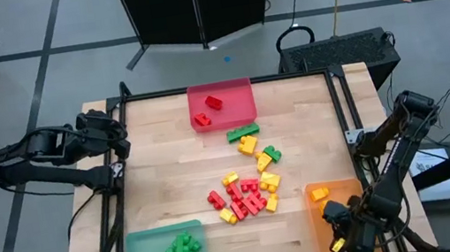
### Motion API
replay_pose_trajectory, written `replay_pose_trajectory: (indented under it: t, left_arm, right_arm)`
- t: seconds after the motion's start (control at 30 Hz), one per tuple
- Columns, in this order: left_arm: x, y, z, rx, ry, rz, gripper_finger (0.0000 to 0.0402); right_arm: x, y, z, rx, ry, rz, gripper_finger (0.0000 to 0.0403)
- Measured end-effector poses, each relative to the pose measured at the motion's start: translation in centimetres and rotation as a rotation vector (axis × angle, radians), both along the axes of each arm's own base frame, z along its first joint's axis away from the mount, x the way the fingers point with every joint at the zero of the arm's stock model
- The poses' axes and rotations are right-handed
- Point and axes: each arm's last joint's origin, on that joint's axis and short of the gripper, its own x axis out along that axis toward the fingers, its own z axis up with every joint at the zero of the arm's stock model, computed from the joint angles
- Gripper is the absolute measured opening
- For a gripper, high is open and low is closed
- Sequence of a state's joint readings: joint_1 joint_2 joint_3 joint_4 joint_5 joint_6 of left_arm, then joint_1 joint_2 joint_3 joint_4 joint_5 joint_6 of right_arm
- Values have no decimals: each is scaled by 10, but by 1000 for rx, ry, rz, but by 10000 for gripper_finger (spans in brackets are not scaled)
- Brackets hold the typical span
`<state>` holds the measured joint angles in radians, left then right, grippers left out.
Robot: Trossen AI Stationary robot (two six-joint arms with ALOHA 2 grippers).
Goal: Sort blocks
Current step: Put the yellow game piece into the orange bin
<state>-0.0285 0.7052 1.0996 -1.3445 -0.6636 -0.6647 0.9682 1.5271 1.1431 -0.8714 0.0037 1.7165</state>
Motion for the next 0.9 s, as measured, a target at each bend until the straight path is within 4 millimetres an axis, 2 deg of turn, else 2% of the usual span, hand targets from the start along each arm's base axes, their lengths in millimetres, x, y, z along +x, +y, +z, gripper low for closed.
replay_pose_trajectory:
  t: [0.13, 0.27, 0.37, 0.6, 0.9]
  left_arm:
    - [0, 0, 0, 0, 0, 0, 59]
    - [0, 0, 0, 0, 0, 0, 59]
    - [0, 0, 0, 0, 0, 0, 59]
    - [0, 0, 0, 0, 5, 0, 59]
    - [-1, 0, -1, 25, 44, -35, 59]
  right_arm:
    - [23, -25, 12, -58, -151, -43, 155]
    - [50, -61, 24, -161, -280, -65, 164]
    - [70, -86, 25, -249, -321, -21, 171]
    - [112, -123, 11, -381, -369, 186, 216]
    - [136, -158, -12, -400, -264, 195, 314]
